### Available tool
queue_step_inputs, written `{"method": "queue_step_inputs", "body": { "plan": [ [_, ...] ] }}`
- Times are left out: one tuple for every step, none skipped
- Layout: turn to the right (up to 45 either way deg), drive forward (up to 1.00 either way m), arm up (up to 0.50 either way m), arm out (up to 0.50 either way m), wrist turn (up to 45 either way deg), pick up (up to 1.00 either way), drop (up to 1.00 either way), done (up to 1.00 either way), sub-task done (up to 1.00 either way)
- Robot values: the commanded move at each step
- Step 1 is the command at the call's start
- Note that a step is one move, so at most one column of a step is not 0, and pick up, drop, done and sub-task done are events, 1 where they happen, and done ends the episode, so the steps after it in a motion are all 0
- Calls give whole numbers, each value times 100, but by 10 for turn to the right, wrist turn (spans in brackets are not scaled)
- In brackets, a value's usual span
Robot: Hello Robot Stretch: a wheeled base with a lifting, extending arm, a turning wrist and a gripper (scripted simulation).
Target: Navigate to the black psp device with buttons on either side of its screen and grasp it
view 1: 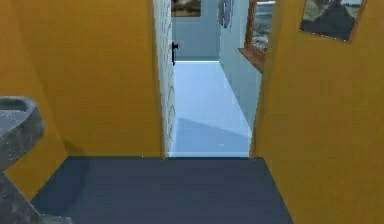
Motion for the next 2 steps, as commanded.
{"method": "queue_step_inputs", "body": {
  "plan": [
    [0, 100, 0, 0, 0, 0, 0, 0, 0],
    [0, 100, 0, 0, 0, 0, 0, 0, 0]
  ]
}}
